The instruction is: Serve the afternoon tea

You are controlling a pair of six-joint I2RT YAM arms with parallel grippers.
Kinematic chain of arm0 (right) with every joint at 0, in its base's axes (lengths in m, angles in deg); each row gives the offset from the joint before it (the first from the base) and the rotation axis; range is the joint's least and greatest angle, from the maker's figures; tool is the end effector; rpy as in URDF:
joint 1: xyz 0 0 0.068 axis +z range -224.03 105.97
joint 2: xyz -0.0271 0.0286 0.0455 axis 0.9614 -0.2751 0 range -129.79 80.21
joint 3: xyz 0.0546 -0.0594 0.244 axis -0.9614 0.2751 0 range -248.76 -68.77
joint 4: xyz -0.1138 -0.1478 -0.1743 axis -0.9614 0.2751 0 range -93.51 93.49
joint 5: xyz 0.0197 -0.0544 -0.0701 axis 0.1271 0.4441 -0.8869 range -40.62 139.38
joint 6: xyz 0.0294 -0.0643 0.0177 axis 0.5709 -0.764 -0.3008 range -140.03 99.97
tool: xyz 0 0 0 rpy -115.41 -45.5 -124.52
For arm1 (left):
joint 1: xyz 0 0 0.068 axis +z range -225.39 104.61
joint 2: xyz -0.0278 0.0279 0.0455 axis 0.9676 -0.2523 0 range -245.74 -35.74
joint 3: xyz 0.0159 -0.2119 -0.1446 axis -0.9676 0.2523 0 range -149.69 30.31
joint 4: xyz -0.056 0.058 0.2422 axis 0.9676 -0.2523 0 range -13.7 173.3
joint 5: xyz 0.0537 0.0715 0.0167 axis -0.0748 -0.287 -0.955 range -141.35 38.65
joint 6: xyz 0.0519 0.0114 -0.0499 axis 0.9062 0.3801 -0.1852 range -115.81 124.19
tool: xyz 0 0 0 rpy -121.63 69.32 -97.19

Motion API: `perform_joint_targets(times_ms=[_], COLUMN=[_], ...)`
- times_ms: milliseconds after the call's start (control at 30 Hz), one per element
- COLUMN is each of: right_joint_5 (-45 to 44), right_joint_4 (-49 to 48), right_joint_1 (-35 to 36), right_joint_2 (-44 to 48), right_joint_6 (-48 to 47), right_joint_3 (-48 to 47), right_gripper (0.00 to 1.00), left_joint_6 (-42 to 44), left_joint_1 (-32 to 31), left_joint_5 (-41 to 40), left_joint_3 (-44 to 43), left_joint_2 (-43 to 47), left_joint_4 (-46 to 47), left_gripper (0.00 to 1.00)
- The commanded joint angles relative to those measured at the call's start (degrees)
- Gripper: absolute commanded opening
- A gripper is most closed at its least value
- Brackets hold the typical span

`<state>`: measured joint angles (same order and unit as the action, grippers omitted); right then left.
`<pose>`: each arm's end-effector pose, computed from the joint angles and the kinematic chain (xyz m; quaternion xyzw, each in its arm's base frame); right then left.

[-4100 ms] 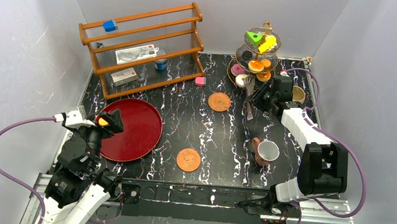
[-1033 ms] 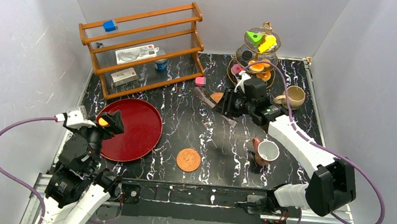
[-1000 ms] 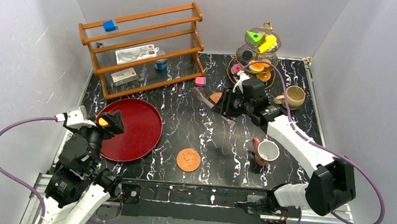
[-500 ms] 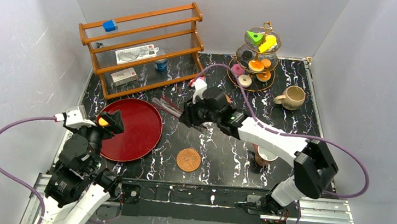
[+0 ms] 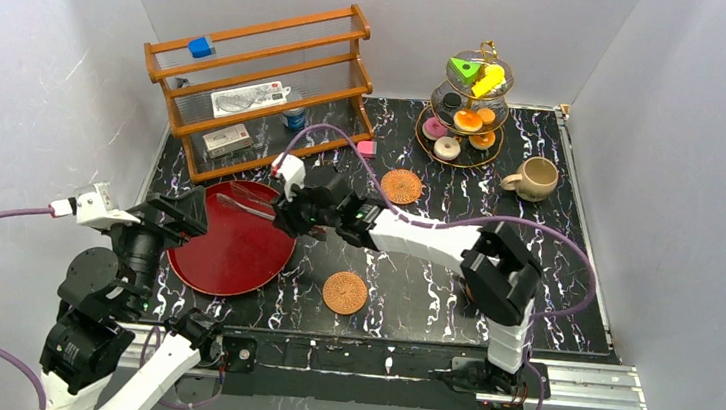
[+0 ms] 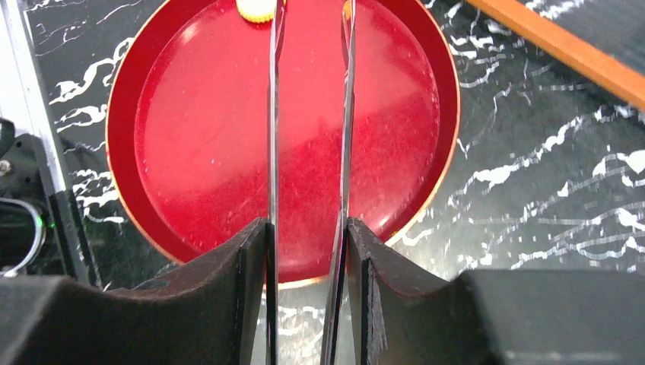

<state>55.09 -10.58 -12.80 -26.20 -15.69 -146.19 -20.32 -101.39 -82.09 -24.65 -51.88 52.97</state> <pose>0.2124 0.3993 0.2378 -0.4188 0.7144 0.3375 0.4476 0.0631 0.0037 0.3971 -0.1926 0.6321 -0.1551 0.7344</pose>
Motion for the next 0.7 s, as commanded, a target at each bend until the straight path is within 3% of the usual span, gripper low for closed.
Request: perform_joint_targets(times_ms=[0,667], right_joint_5=[-1.84,-0.72], right_joint_4=[-1.74,10.94], right_joint_1=[2.11,5.65], right_joint_2=[-4.70,-23.41], right_joint_6=[-4.24,-8.20], right_joint_3=[-9.43,-30.50], right_gripper=[0.49,0.53], left_joint_6=[-2.45,-4.65], left_joint_1=[-0.19,-0.19], left_joint_5=[2.37,0.60], left_joint_3=[-3.94,-8.06], left_joint_2=[-1.09,1.29], left_joint_4=[-3.08,-6.43], left_gripper=[0.95,0.95])
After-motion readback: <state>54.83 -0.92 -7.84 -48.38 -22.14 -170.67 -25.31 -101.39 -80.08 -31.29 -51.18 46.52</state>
